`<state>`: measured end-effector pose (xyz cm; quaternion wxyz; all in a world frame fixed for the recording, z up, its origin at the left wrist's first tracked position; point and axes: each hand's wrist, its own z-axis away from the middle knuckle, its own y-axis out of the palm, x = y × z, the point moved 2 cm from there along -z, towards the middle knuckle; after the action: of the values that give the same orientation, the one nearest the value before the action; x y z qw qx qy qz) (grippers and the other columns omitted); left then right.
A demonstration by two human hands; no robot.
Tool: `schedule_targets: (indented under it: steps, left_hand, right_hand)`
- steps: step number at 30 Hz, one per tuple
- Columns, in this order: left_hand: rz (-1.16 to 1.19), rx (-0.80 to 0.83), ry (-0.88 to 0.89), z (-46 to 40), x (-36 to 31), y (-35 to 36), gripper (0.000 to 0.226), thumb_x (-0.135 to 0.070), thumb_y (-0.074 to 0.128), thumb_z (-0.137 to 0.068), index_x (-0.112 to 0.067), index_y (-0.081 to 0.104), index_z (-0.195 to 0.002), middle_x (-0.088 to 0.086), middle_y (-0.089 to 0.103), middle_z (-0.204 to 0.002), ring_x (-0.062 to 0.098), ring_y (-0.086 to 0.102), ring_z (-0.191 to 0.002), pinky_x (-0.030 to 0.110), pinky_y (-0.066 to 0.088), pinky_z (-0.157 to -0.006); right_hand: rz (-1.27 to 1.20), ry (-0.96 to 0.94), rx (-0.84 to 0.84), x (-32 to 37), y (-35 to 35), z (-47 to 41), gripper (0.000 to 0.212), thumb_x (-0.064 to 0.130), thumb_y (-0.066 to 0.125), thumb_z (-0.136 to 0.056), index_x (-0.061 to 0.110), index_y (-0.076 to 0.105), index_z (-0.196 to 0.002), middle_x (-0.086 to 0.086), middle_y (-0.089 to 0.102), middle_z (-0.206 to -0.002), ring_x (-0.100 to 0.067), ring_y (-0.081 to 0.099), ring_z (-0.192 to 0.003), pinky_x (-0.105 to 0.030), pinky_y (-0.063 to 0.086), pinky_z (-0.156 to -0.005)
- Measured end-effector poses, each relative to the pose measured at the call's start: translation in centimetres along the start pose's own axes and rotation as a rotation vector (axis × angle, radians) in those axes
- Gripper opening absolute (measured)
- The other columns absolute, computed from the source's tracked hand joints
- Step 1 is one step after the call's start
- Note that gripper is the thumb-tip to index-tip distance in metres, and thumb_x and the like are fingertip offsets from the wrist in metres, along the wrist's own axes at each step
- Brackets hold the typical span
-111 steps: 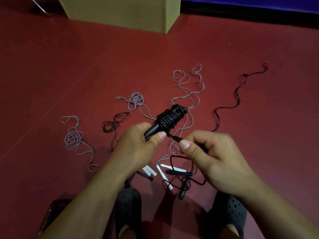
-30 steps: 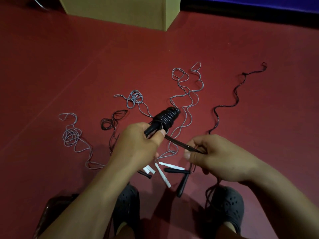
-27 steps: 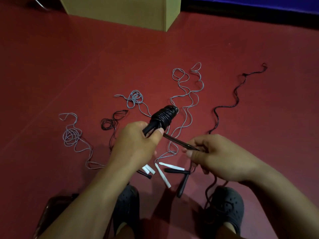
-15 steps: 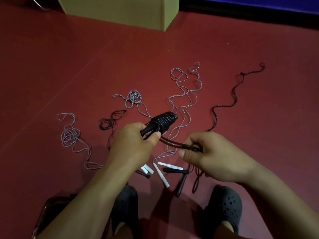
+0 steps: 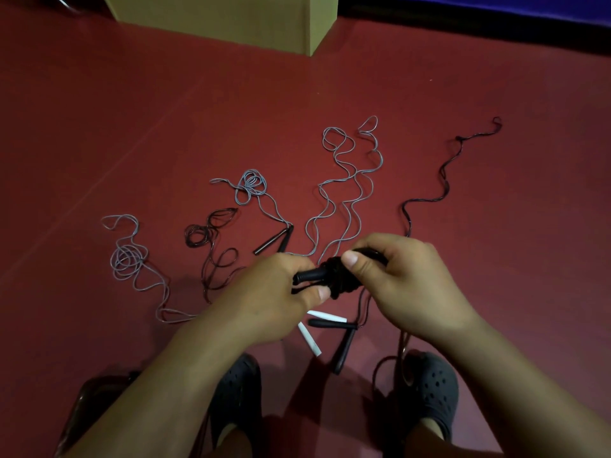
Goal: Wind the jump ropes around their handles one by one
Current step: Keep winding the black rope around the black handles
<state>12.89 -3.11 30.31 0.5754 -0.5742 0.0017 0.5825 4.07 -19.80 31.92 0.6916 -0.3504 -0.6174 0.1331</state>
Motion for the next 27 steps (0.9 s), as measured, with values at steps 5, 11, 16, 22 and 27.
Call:
schedule_targets:
  steps: [5, 11, 16, 22, 27]
  left_hand:
    - [-0.019, 0.088, 0.065, 0.3, -0.4, 0.2, 0.019, -0.036, 0.067, -0.089, -0.037, 0.059, -0.072, -0.019, 0.057, -0.063, 0.003, 0.052, -0.058, 0.026, 0.041, -0.058]
    - [0.017, 0.185, 0.078, 0.6, -0.9, 0.5, 0.016, -0.037, 0.068, -0.089, -0.030, 0.062, -0.076, -0.008, 0.063, -0.070, 0.010, 0.059, -0.064, 0.037, 0.051, -0.069]
    - [0.111, 0.259, 0.133, 0.9, -1.2, 0.1, 0.017, -0.035, 0.066, -0.091, -0.029, 0.059, -0.076, -0.012, 0.054, -0.062, 0.008, 0.049, -0.057, 0.036, 0.044, -0.062]
    - [0.340, 0.385, 0.191, 1.6, -2.1, -0.5, 0.016, -0.032, 0.060, -0.093, -0.021, 0.064, -0.081, -0.005, 0.058, -0.070, 0.013, 0.050, -0.062, 0.034, 0.042, -0.064]
    - [0.496, 0.465, 0.253, 2.0, -2.9, -0.9, 0.017, -0.026, 0.057, -0.095, -0.019, 0.061, -0.080, -0.003, 0.062, -0.072, 0.015, 0.051, -0.061, 0.031, 0.043, -0.063]
  right_hand:
    - [0.058, -0.004, -0.029, -0.1, 0.4, -0.1, 0.007, 0.033, 0.068, -0.087, 0.030, 0.070, -0.082, 0.013, 0.068, -0.074, -0.003, 0.062, -0.074, -0.025, 0.048, -0.068]
    - [-0.118, 0.129, 0.064, -0.6, -0.3, -0.4, 0.006, 0.023, 0.076, -0.083, 0.025, 0.074, -0.078, 0.011, 0.071, -0.070, -0.002, 0.064, -0.063, -0.020, 0.051, -0.064]
    - [-0.396, 0.240, 0.157, -0.7, -1.1, -0.8, 0.003, 0.011, 0.075, -0.082, 0.013, 0.073, -0.081, 0.006, 0.067, -0.064, -0.004, 0.058, -0.058, -0.015, 0.048, -0.058]
    - [-0.844, 0.423, 0.369, -1.5, -2.6, -0.7, 0.007, 0.021, 0.075, -0.069, 0.019, 0.074, -0.076, -0.009, 0.065, -0.064, -0.013, 0.059, -0.049, -0.022, 0.049, -0.047]
    - [-0.943, 0.345, 0.536, -2.0, -3.3, -0.7, 0.037, 0.033, 0.092, -0.057, 0.015, 0.071, -0.082, -0.008, 0.064, -0.066, -0.012, 0.053, -0.049, -0.021, 0.045, -0.046]
